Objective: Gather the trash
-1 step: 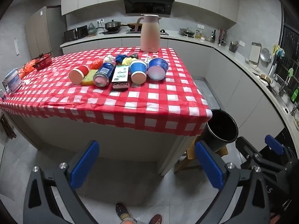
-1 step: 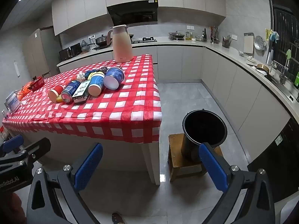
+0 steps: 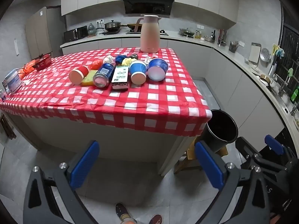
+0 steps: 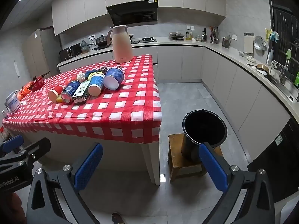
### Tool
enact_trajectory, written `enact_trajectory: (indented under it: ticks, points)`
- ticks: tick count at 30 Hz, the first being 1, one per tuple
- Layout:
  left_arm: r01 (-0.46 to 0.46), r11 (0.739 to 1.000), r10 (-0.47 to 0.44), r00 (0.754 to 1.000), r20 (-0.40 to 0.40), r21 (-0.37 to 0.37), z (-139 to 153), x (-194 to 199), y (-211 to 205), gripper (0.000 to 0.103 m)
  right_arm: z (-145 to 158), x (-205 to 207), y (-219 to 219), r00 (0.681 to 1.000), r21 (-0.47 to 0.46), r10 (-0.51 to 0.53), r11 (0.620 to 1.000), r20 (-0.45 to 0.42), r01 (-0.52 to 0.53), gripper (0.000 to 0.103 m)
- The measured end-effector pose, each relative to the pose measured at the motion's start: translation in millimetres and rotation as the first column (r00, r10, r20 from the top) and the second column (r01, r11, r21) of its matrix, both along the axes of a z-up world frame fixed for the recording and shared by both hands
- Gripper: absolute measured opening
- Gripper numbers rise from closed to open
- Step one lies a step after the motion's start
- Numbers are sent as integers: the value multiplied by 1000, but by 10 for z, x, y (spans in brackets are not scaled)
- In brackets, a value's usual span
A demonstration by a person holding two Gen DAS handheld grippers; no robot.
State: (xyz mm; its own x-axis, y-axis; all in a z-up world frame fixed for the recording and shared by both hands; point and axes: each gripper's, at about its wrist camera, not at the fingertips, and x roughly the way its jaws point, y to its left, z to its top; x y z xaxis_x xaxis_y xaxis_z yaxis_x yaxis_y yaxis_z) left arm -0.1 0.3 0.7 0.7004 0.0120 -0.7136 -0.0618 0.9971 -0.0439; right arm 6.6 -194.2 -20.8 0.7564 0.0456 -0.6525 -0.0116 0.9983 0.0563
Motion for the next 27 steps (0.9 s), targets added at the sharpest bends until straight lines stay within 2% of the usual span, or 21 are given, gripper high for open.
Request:
enact_trajectory:
  ticks: [3, 6, 10, 27]
  points:
    - [-14, 1000, 14, 1000, 12, 11, 2, 3, 8, 103, 9, 4, 5, 1000, 14, 0, 1000, 1, -1, 103]
    - [-3, 1000, 3, 1000, -12, 18, -46, 94, -57, 103, 23, 17, 16, 1000, 11, 1, 1000, 1, -1, 103]
    - [8, 1000, -8, 1000, 1, -18, -15, 28, 42, 103, 5, 44, 63, 1000, -8, -3, 1000, 13, 3, 103]
    - [12, 1000, -13, 1000, -9, -16, -52, 53, 101, 103, 47, 92, 108, 1000, -18, 2, 1000, 12, -2, 103]
